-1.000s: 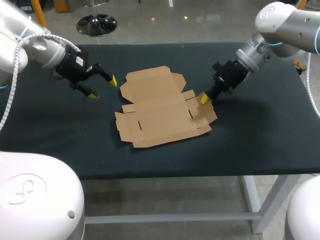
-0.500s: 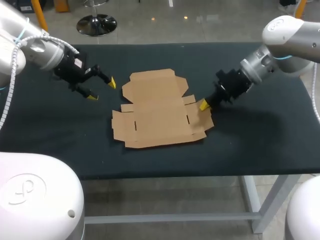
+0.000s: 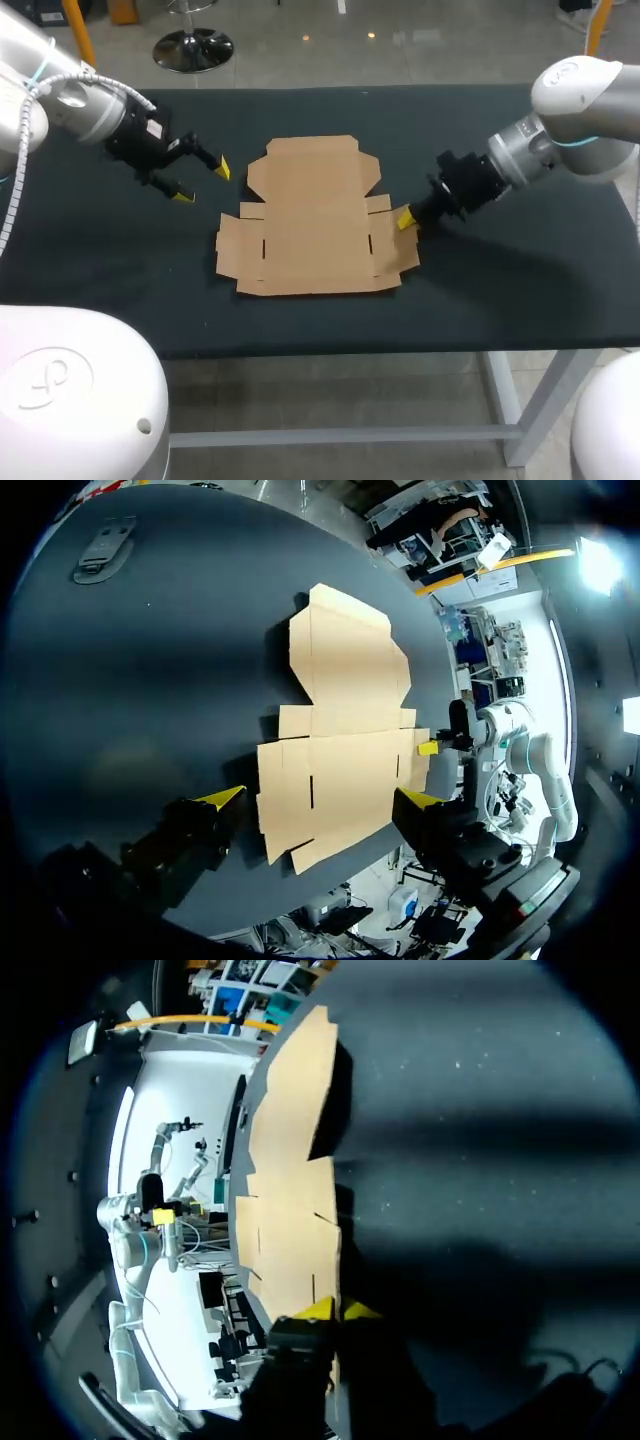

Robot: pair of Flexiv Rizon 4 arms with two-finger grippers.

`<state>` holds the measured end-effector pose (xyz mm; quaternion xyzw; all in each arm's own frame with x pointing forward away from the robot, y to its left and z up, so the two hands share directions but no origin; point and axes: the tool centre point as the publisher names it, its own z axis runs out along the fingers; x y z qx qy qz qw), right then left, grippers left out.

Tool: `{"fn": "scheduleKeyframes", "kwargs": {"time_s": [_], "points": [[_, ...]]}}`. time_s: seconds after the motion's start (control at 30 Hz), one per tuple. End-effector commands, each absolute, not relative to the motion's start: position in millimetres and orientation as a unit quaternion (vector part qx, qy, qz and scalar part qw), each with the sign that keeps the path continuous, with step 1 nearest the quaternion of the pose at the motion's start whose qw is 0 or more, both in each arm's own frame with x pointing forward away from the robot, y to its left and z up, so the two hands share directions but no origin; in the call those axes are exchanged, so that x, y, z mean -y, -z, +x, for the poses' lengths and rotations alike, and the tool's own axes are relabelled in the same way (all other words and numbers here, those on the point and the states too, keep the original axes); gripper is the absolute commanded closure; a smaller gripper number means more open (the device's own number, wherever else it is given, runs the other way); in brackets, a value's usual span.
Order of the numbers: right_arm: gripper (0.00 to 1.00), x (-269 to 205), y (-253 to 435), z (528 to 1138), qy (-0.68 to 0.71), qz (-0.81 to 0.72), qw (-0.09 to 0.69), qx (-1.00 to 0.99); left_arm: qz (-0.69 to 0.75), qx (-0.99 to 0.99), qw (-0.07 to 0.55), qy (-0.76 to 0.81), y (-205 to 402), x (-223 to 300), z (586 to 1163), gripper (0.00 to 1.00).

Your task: Assemble the packaging by folding the flat box into shape, placing the metal phone stand inside, and closing the box properly

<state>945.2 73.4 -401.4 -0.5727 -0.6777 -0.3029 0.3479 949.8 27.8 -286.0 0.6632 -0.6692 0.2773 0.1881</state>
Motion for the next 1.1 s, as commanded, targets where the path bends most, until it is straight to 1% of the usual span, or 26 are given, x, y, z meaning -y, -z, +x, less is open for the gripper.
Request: {"fn": "scheduleKeyframes", "kwargs": {"time_s": [0.03,0.43,0.83,0.87,0.9,0.93,0.97,1.1], "points": [[1.00,-74,403,939,0.324,-0.578,0.338,0.668,0.663,0.670,0.189,-0.275,285,-28,949,0.00],[1.00,-75,404,936,0.322,-0.561,0.370,0.667,0.663,0.670,0.190,-0.273,287,-29,948,0.00],[1.00,-75,407,931,0.319,-0.562,0.376,0.664,0.663,0.670,0.193,-0.272,288,-27,950,0.00],[0.83,-75,408,931,0.318,-0.562,0.377,0.664,0.663,0.670,0.193,-0.272,288,-27,950,0.00],[0.60,-76,408,930,0.318,-0.561,0.378,0.664,0.663,0.670,0.193,-0.272,288,-27,950,0.00],[0.07,-76,408,929,0.318,-0.561,0.378,0.664,0.663,0.670,0.193,-0.272,289,-27,950,0.00],[0.00,-76,407,929,0.318,-0.561,0.378,0.664,0.663,0.670,0.193,-0.272,289,-27,950,0.00],[0.00,-68,395,926,0.321,-0.562,0.367,0.668,0.663,0.670,0.192,-0.271,288,-27,951,0.00]]}}
